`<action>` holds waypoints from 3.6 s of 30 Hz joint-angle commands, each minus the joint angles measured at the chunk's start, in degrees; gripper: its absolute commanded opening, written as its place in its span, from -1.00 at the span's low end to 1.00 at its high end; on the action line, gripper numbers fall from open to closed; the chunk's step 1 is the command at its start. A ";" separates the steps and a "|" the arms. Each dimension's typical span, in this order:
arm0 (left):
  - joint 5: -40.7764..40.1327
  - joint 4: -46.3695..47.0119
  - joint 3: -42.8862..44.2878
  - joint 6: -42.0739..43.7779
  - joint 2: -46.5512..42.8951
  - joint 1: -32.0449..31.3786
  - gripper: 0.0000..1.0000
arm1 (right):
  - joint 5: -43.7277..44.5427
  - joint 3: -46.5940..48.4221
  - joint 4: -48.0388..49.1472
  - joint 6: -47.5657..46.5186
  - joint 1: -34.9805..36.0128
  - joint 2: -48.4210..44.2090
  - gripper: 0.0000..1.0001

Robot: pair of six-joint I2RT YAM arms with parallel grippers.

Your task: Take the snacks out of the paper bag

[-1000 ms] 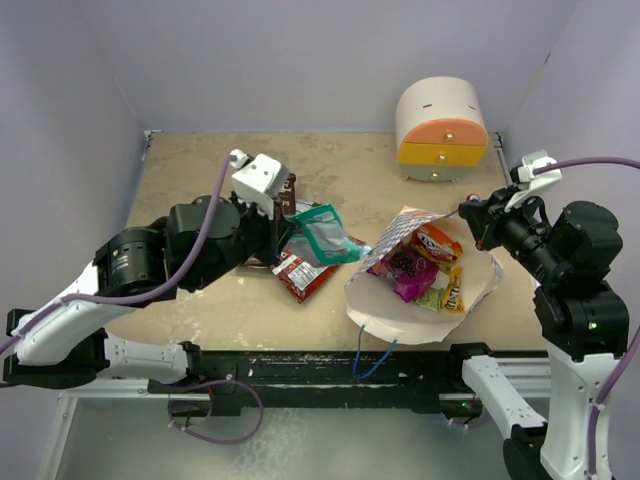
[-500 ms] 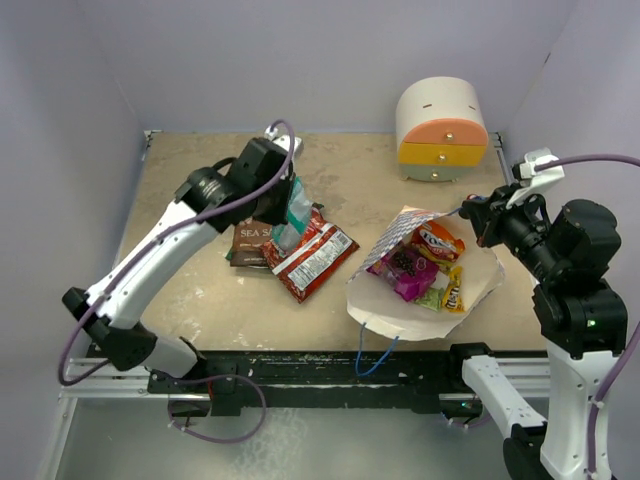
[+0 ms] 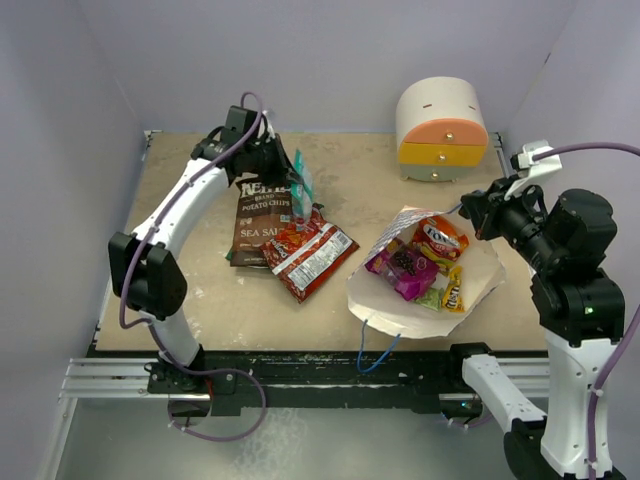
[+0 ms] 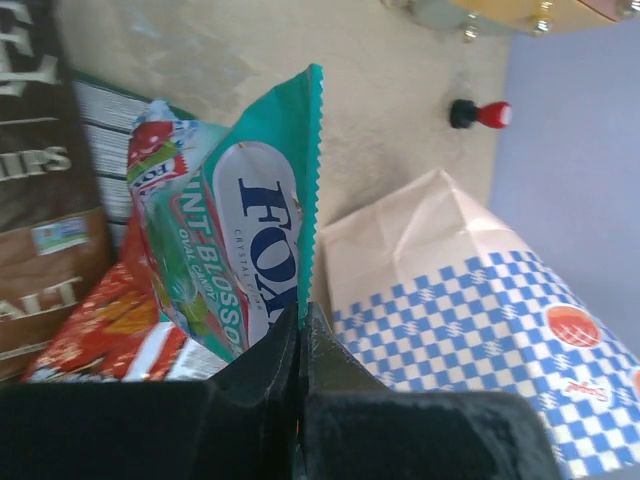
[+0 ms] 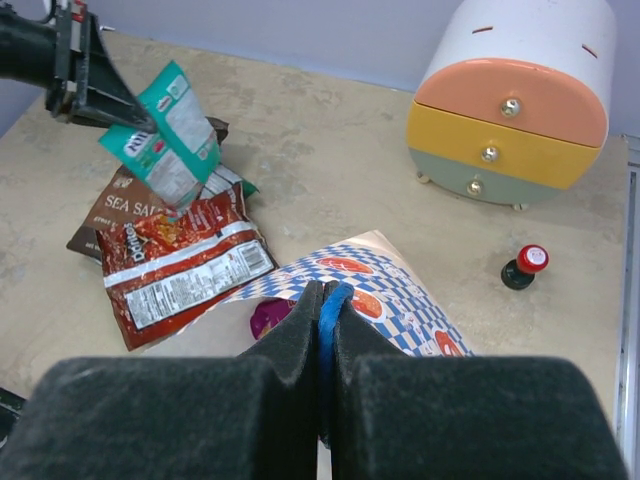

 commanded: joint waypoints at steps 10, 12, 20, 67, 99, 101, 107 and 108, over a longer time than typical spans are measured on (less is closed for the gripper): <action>12.06 20.97 -24.70 -8.49 -4.30 11.38 -1.00 | -0.74 2.36 3.10 -0.67 0.21 1.40 -1.00; 14.43 18.77 -26.86 -4.98 -3.98 14.41 -1.00 | -0.83 1.79 3.82 -0.30 0.21 1.49 -1.00; 9.54 11.11 -29.09 4.59 -6.10 18.01 -0.51 | -1.39 1.37 5.03 -0.42 0.21 2.74 -1.00; -14.95 20.29 -3.89 68.77 -2.11 -53.59 0.13 | -3.12 -1.74 6.40 4.54 0.22 -1.09 -1.00; -36.13 29.73 2.23 70.84 24.53 -52.67 0.45 | -4.99 1.39 -0.06 2.76 0.21 0.57 -1.00; -37.67 29.62 2.27 70.53 24.54 -52.65 0.34 | -4.97 1.32 -0.02 2.48 0.21 0.53 -1.00; -39.46 29.29 2.10 69.35 22.91 -52.61 -0.12 | -4.88 0.71 0.77 2.27 0.21 0.37 -1.00; -39.58 28.74 2.49 68.78 22.77 -52.69 -0.22 | -4.84 0.58 0.97 2.29 0.21 0.34 -1.00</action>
